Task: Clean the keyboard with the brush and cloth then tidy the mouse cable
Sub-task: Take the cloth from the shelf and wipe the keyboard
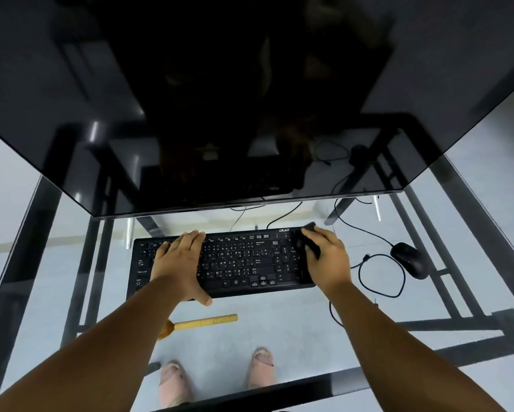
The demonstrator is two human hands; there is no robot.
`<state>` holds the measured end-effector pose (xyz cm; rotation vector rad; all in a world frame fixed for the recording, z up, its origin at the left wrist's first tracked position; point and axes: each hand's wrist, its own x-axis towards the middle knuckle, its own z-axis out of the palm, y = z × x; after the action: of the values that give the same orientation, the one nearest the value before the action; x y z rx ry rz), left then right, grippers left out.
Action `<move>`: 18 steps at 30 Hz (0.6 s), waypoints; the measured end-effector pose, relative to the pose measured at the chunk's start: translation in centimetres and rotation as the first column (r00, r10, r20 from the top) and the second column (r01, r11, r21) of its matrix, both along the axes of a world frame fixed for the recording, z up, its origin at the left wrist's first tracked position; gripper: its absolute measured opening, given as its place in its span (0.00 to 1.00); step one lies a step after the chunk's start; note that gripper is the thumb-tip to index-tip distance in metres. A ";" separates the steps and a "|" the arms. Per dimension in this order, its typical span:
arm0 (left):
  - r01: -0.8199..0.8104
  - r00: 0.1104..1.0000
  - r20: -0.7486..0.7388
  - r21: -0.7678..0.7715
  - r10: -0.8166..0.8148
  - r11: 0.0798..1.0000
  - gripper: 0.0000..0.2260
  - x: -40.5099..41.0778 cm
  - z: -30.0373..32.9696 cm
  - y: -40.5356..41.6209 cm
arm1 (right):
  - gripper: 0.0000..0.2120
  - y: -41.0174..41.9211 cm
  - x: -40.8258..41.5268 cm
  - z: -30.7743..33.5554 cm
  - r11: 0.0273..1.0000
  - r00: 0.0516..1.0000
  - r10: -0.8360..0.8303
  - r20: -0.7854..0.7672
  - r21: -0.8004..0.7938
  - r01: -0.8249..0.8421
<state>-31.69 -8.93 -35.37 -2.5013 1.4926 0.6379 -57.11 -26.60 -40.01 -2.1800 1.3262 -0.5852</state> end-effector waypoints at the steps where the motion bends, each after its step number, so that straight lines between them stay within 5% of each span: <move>1: -0.003 1.000 -0.003 -0.001 0.003 1.000 0.65 0.0 0.0 0.0 | 0.21 0.1 1.1 0.3 1.000 1.000 0.001 -0.022 -0.010 -0.001; 5: -0.006 1.000 -0.009 -0.004 0.006 1.000 0.65 0.1 -0.1 0.1 | 0.25 0.3 1.9 0.7 0.968 0.962 0.232 -0.141 -0.066 -0.243; 11: -0.012 1.000 -0.016 -0.004 0.012 1.000 0.65 0.3 -0.4 0.3 | 0.22 -0.5 2.3 1.0 0.999 0.993 0.028 -0.114 -0.012 -0.029; 18: -0.006 1.000 -0.019 -0.029 0.006 1.000 0.65 0.4 -0.7 0.7 | 0.26 0.3 2.5 1.8 0.956 0.953 0.288 -0.099 0.091 -0.279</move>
<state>-31.28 -8.23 -36.06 -2.5297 1.5125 0.6476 -54.57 -26.27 -38.18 -2.3119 1.0408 -0.3007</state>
